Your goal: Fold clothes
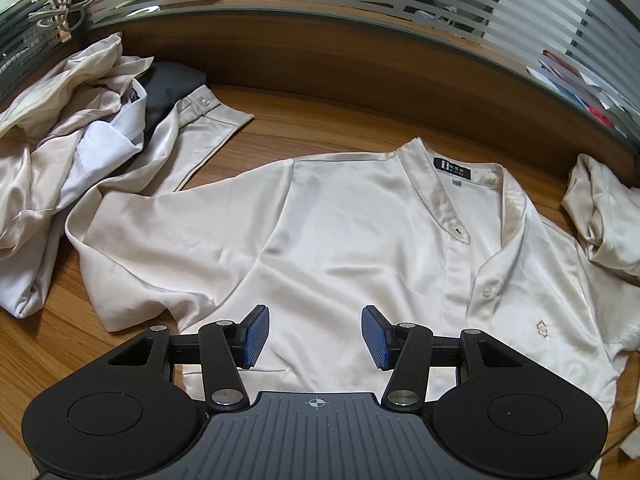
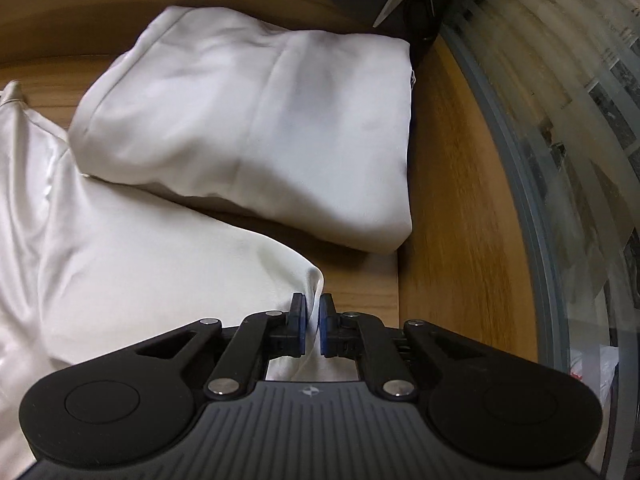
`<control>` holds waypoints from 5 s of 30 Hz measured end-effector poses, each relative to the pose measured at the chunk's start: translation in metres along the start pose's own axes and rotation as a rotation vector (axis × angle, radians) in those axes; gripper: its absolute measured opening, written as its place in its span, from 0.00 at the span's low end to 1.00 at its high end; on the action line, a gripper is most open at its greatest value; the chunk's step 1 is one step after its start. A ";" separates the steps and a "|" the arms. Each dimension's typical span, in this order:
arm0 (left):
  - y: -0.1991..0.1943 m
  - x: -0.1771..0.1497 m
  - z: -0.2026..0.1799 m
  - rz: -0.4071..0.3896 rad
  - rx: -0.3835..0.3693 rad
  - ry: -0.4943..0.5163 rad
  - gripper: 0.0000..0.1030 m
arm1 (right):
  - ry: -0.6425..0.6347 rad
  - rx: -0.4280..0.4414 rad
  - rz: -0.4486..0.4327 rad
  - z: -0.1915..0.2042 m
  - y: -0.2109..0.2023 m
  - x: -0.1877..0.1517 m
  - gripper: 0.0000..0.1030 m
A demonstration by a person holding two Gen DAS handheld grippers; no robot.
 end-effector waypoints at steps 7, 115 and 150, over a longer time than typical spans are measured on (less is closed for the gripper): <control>0.005 0.004 -0.016 0.011 -0.063 0.048 0.53 | 0.018 0.061 -0.080 0.006 -0.033 0.012 0.29; 0.131 0.037 -0.176 0.109 -0.282 0.368 0.03 | 0.269 0.594 -0.229 0.261 -0.099 0.127 0.01; 0.022 0.072 0.020 0.028 -0.275 -0.123 0.55 | 0.067 0.548 -0.064 0.349 -0.016 0.167 0.15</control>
Point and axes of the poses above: each gripper's, at about its wrist camera, not at the fingertips, and y roughly the way its jaws point, z to its left, x to its top, the point moved 7 cm from there along y, roughly the way its jaws point, and after that the axes turned 6 degrees about -y, right-handed, at the moved point
